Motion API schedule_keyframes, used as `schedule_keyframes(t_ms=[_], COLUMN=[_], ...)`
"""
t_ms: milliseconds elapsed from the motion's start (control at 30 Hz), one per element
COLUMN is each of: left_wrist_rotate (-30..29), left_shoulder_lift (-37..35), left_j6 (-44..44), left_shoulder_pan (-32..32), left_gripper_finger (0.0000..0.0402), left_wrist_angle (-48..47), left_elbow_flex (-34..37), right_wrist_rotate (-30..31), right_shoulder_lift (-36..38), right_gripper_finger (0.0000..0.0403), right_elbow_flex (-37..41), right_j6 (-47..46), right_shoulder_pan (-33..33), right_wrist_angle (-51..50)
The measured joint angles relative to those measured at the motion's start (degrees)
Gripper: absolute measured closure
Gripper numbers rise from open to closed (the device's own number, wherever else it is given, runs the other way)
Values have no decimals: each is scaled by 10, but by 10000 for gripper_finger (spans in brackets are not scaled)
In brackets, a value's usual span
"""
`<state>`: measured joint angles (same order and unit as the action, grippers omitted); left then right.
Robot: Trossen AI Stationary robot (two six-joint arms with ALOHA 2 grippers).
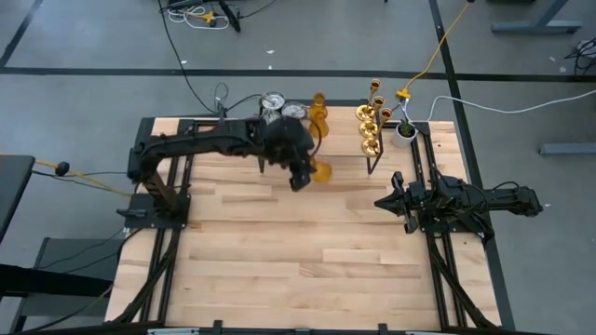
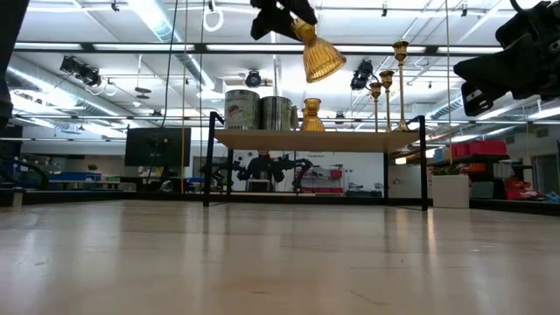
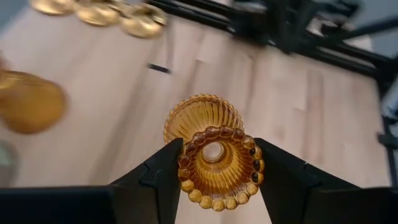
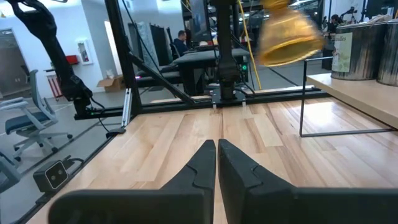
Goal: Pick & Place candle stick holders
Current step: Put the orange glass candle holder on the shelf aligned with the other orange glass candle holders
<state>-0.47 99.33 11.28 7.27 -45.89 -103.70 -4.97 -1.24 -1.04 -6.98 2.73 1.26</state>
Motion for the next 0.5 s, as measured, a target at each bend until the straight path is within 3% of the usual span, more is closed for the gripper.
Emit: schedule_keyframes(t_ms=[500], left_wrist_rotate=[-25], left_shoulder_lift=[0], left_j6=[11], left_shoulder_pan=[126], left_gripper_finger=[220], left_wrist_angle=[25], left_elbow_flex=[0], right_wrist_rotate=[0], right_shoulder_lift=[0], right_gripper_finger=[382], right_elbow_flex=[0], right_j6=[0], right_shoulder_pan=[0], right_wrist_angle=[0])
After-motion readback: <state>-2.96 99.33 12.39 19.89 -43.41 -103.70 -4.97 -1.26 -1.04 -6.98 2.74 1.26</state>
